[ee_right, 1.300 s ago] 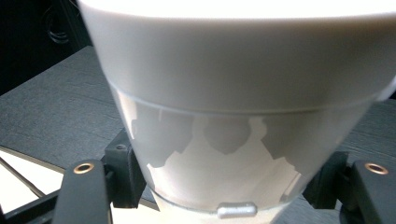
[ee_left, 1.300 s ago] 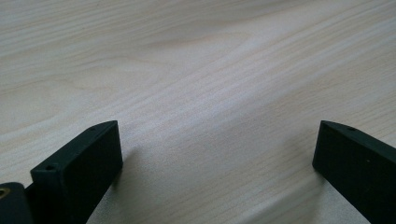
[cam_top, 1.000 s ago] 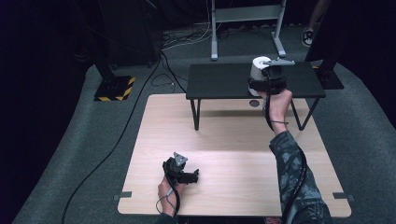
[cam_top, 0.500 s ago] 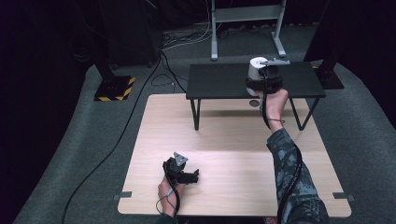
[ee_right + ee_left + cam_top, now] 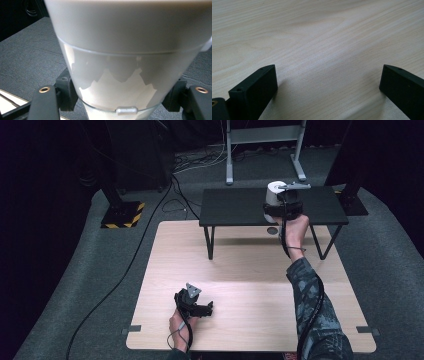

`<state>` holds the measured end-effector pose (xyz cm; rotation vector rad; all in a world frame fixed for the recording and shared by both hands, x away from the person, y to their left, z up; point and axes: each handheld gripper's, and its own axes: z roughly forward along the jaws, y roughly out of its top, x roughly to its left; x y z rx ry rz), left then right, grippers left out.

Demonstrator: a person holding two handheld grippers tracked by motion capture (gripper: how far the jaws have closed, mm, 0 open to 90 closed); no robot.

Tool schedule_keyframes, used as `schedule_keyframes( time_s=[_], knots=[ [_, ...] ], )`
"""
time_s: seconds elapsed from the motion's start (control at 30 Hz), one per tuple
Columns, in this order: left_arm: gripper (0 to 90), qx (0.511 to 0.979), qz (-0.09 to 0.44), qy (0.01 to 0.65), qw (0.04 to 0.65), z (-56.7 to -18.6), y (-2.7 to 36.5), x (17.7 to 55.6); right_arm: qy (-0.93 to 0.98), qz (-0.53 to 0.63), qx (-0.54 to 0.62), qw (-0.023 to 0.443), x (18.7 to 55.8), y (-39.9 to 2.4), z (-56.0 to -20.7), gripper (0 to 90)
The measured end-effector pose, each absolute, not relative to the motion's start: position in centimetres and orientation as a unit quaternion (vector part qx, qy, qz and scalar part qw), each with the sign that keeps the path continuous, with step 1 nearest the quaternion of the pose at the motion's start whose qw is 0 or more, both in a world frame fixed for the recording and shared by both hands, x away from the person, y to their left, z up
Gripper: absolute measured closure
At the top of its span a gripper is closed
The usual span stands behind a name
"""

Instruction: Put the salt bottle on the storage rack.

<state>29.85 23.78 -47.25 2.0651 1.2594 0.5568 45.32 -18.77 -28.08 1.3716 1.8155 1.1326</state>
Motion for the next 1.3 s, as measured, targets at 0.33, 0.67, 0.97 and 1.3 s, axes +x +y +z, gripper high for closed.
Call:
schedule_keyframes(
  time_s=[0.33,0.67,0.97,1.3],
  knots=[
    [0.8,0.787,0.212,0.480,0.324,-47.3,23.8,29.8,0.685,0.424,0.514,0.293,45.4,-18.9,-27.9,29.1],
    [0.8,0.787,0.212,0.480,0.324,-47.3,23.8,29.8,0.680,0.437,0.511,0.293,43.7,-19.9,-29.2,0.0],
    [0.8,0.786,0.212,0.481,0.324,-47.3,23.8,29.8,0.708,0.396,0.502,0.301,38.1,-22.4,-31.3,0.0],
    [0.7,0.786,0.214,0.481,0.324,-47.3,23.7,29.8,0.715,0.370,0.516,0.292,31.7,-25.7,-37.5,0.0]
  ],
)
